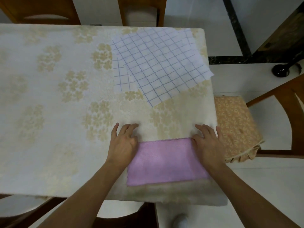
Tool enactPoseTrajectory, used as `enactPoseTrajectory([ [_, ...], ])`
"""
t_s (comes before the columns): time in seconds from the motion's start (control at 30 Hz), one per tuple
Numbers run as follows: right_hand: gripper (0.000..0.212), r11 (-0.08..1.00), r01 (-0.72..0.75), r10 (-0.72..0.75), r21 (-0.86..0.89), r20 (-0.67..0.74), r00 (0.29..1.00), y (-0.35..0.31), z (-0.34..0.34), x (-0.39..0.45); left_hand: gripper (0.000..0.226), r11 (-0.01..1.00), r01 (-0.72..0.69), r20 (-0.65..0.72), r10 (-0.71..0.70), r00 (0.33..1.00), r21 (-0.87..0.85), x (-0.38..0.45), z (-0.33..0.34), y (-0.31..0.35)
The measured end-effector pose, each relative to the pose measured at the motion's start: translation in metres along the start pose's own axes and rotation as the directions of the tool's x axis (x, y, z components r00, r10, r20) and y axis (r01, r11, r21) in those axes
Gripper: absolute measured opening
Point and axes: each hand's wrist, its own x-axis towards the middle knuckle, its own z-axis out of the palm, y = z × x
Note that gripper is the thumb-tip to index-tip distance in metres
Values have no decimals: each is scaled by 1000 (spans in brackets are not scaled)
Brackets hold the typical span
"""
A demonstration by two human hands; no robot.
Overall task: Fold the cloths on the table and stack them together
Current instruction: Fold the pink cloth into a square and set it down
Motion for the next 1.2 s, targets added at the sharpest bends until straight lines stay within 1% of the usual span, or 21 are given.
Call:
enactPoseTrajectory([
  [0.13,6,1000,12,-12,25,9,1000,2,2,-2,13,998,6,-16,-7,1000,-57,-2,-1,-1],
  [0.2,15,999,11,-11,34,11,1000,2,3,-3,9,996,-14,-16,12,1000,-83,-6,1,-2],
  [0.27,18,999,9,-9,45,9,1000,1,3,-4,7,995,-29,-6,28,1000,-94,-11,4,-3],
  [0.37,17,998,15,-14,62,-14,1000,1,4,-5,9,995,-21,-7,21,1000,-100,-15,9,-4],
  [0.47,14,998,19,-16,66,-42,999,1,6,-4,17,994,-9,-7,8,1000,-109,-15,11,-4],
  [0.57,7,997,14,-11,70,-44,999,0,8,-4,16,994,-8,-3,8,1000,-107,-14,12,-4],
  [0.63,9,998,15,-12,64,-46,999,0,9,-3,13,994,-3,-9,2,1000,-106,-12,13,-4],
  [0.7,11,998,16,-14,56,-35,999,0,10,-2,11,995,4,-20,-6,1000,-105,-10,14,-4],
  [0.77,5,999,12,-11,48,-16,1000,0,10,0,10,995,6,-23,-8,1000,-98,-9,15,-5],
  [0.87,6,999,-5,5,46,14,1000,-1,10,3,11,997,11,-21,-13,1000,-80,-7,16,-9],
  [1.0,5,997,-30,28,72,34,999,-3,10,7,14,996,37,-16,-39,999,-81,-6,17,-13],
  [1.13,4,993,-49,47,106,19,999,-7,10,7,11,992,88,23,-86,996,-90,-7,18,-12],
  [1.2,14,990,-66,68,127,-8,998,-7,11,6,12,983,150,24,-149,989,-106,-8,16,-9],
])
